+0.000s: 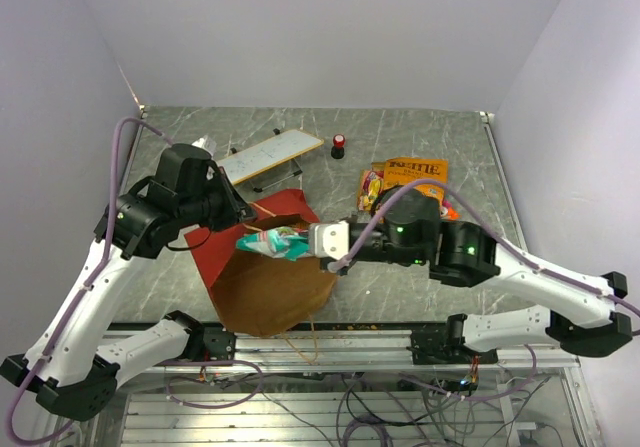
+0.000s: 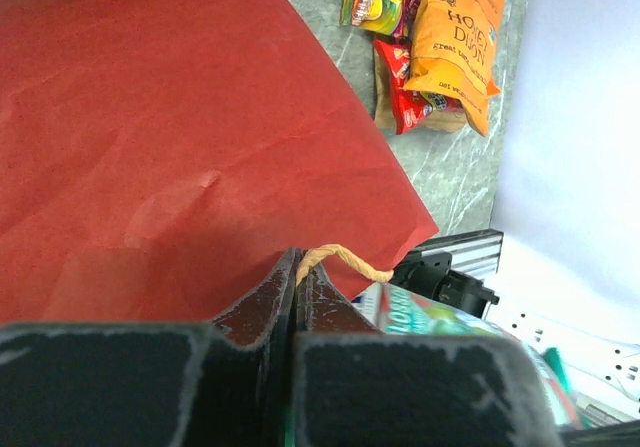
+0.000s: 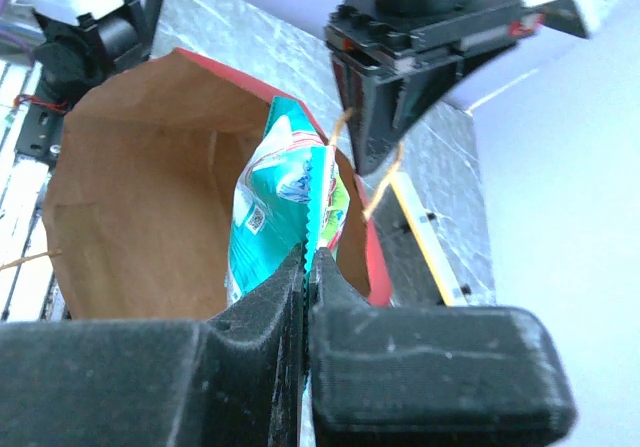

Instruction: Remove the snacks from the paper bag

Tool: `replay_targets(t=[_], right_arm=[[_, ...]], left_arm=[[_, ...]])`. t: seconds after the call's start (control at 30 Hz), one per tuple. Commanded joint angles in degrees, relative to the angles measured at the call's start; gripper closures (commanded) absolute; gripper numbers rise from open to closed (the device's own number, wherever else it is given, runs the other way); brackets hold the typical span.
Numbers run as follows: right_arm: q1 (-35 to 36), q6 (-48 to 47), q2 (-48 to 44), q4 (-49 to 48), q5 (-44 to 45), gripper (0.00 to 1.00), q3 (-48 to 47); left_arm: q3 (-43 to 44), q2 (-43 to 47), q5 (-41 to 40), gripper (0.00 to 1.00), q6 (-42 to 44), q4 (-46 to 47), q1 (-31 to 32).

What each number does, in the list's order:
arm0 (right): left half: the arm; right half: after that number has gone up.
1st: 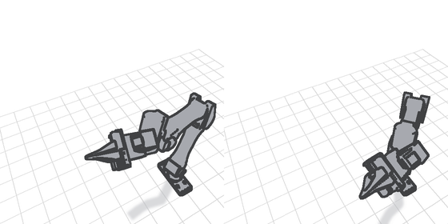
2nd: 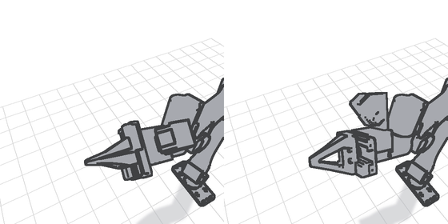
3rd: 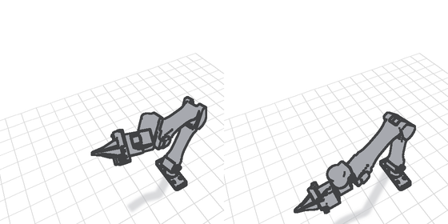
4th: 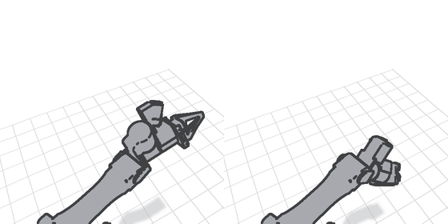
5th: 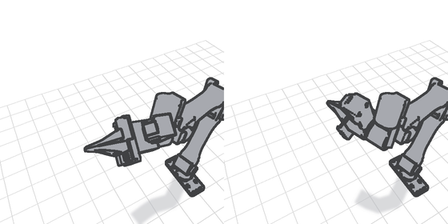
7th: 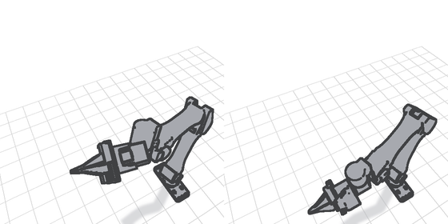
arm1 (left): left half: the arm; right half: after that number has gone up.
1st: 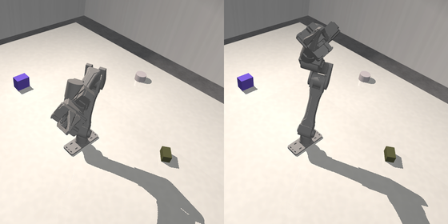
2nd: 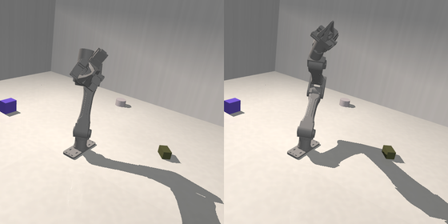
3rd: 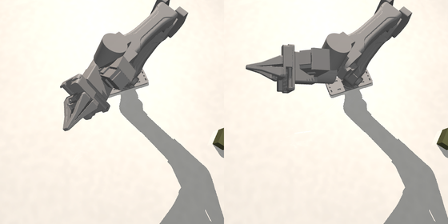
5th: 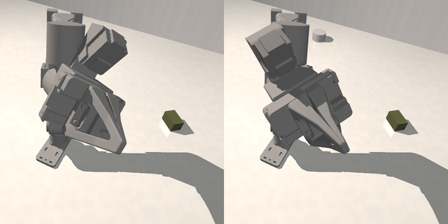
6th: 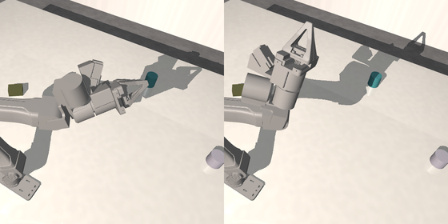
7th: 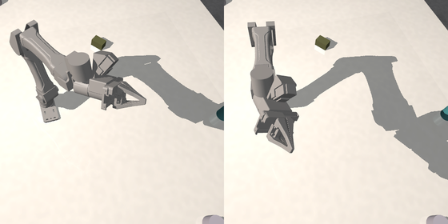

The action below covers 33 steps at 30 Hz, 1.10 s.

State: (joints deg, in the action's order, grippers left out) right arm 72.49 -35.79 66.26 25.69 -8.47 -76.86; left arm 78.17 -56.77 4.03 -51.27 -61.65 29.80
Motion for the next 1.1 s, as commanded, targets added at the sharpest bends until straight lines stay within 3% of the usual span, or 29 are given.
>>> replay_targets(t=[0.0, 0.3, 0.47, 0.57, 0.63, 0.8, 0.9, 1.07], right_arm=[[0.1, 0.0, -4.5, 3.1, 8.3, 1.00, -3.2], [0.0, -6.0, -13.0, 9.8, 25.6, 1.00, -5.4], [0.0, -9.8, -16.0, 6.7, 41.4, 1.00, -0.1], [-0.9, -13.7, -15.8, 3.4, 46.6, 1.00, 4.2], [-3.6, -15.2, -16.0, 0.4, 44.7, 1.00, 7.5], [-23.2, -17.3, -12.4, -1.5, 29.9, 1.00, 11.6], [-32.7, -20.9, -7.9, -2.4, 22.6, 1.00, 11.3], [-42.4, -26.5, -0.4, -0.3, 15.1, 1.00, 5.0]], left_arm=[[1.8, -0.6, -0.7, 0.93, 1.6, 2.1, -0.4], [2.1, -2.2, -1.1, 0.93, 3.2, 2.4, -0.4], [1.6, -2.2, -0.8, 0.93, 2.7, 2.6, -0.4], [1.3, -2.6, -0.1, 0.93, 2.4, 2.5, -0.4], [1.0, -2.8, 0.6, 0.93, 2.2, 2.8, -0.4], [0.2, -3.2, 2.4, 0.93, 1.6, 3.0, -0.4], [-1.0, -3.1, 3.7, 0.93, 1.4, 3.8, -0.4], [-1.9, -2.1, 3.8, 0.93, 1.4, 2.6, -0.4]])
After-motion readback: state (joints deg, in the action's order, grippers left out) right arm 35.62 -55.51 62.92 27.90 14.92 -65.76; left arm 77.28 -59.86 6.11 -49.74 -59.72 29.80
